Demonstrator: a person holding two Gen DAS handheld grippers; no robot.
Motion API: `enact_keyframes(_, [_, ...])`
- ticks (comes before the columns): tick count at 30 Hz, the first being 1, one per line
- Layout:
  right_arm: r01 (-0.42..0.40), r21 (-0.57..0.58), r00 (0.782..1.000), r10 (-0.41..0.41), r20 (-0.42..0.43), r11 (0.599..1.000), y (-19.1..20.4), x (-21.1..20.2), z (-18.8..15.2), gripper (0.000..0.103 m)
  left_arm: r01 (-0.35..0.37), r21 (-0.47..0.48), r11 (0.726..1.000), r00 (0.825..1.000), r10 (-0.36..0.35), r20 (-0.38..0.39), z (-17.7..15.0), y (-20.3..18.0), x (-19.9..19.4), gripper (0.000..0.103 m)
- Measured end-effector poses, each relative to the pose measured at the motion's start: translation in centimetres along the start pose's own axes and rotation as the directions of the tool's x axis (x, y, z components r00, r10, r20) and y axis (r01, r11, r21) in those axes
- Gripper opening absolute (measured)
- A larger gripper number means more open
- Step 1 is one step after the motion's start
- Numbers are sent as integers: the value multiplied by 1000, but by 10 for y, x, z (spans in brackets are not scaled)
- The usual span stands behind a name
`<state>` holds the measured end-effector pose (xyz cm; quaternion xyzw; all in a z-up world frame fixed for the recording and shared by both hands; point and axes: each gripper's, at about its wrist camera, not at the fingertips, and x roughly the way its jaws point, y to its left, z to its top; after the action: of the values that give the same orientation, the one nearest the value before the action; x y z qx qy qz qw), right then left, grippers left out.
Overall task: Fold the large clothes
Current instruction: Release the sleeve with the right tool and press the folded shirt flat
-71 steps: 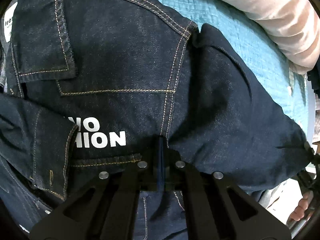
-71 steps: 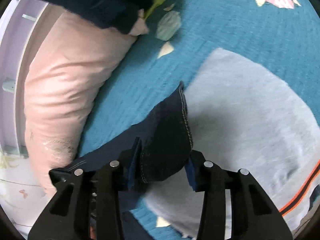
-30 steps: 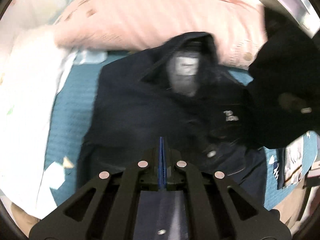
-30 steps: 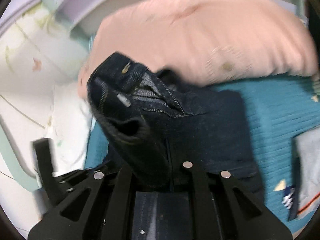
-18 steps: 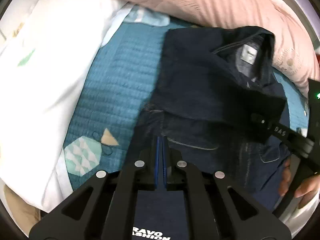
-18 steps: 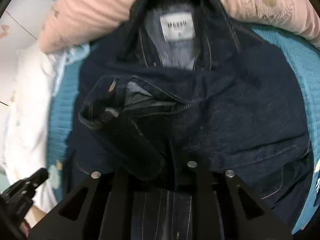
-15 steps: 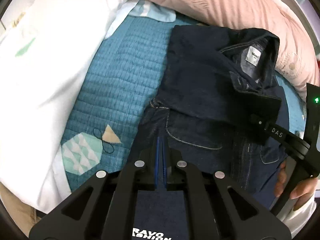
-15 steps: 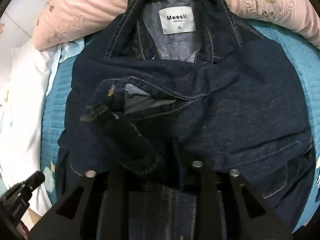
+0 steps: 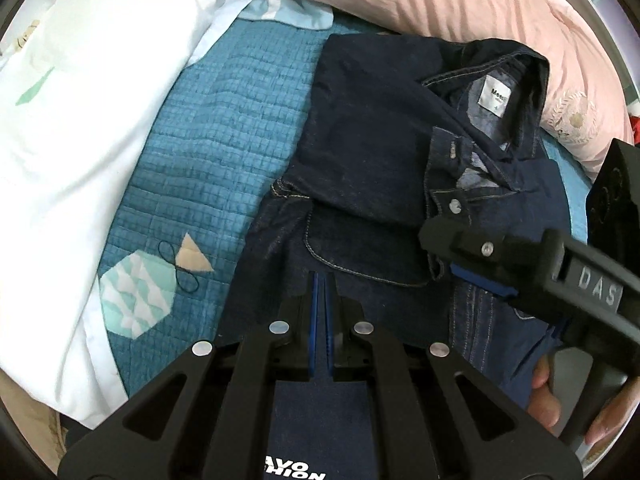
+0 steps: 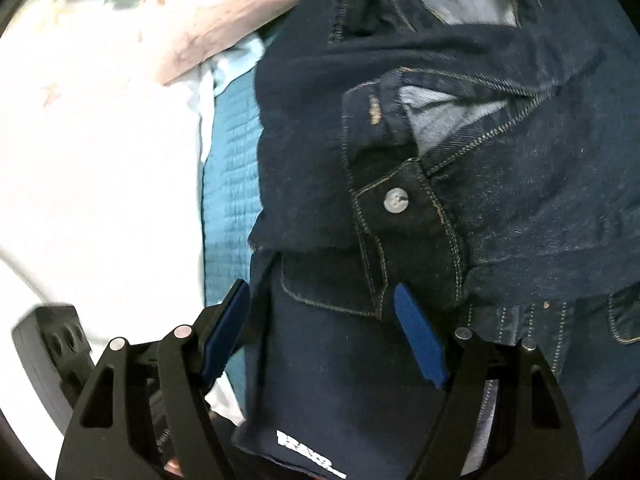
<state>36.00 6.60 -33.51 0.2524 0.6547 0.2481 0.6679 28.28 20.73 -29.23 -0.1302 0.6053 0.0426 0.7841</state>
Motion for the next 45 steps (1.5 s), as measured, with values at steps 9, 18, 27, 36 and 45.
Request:
enact_keyframes(9, [67, -44, 992, -62, 110, 997, -13, -77, 1, 71, 25, 59, 998, 1000, -26, 13, -4, -54, -9, 4])
enact_keyframes(18, [262, 12, 955, -261, 143, 965, -87, -127, 18, 33, 66, 134, 989, 997, -61, -42, 4, -135, 35, 3])
enact_keyframes(27, [315, -23, 947, -313, 75, 949, -114, -114, 13, 17, 69, 174, 982, 996, -57, -71, 8, -175, 77, 3])
enact_keyframes(36, [289, 36, 956, -290, 51, 957, -143, -76, 24, 15, 77, 183, 980, 995, -63, -80, 4, -173, 111, 5])
enact_keyframes(45, [350, 60, 933, -353, 64, 935, -163, -110, 32, 0, 92, 181, 979, 994, -81, -69, 3, -166, 113, 4])
